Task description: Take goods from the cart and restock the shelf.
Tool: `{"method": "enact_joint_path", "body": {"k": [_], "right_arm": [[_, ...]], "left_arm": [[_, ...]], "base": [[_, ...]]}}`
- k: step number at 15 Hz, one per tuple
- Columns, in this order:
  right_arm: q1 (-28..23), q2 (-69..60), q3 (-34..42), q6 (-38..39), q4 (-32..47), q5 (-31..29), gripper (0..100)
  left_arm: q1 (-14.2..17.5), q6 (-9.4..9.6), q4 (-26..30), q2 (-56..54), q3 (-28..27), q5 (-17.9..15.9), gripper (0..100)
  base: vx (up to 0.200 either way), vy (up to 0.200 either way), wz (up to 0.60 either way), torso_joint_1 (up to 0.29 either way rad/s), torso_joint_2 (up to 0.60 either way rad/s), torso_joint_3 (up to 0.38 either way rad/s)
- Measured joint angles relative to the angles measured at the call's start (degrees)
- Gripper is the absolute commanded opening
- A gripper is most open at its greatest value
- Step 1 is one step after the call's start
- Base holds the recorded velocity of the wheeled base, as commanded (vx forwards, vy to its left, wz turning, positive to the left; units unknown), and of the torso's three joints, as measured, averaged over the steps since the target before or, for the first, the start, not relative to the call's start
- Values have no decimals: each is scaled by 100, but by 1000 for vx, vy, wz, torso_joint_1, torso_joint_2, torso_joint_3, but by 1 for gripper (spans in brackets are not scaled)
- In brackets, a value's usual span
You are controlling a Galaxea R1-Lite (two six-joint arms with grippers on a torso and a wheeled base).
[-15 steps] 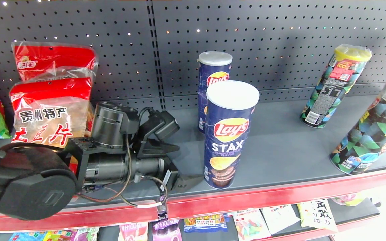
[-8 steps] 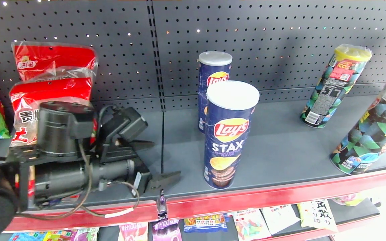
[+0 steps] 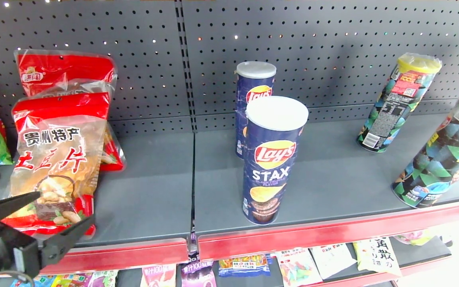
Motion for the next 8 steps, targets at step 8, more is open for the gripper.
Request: {"method": "enact_joint_path", "body": {"k": [8], "right_arm": [[-2, 0, 0, 0, 2, 0, 100]], "left_arm": [[260, -150, 383, -1803, 907, 1974, 100]], "base": [[0, 0, 0, 0, 0, 0]]}}
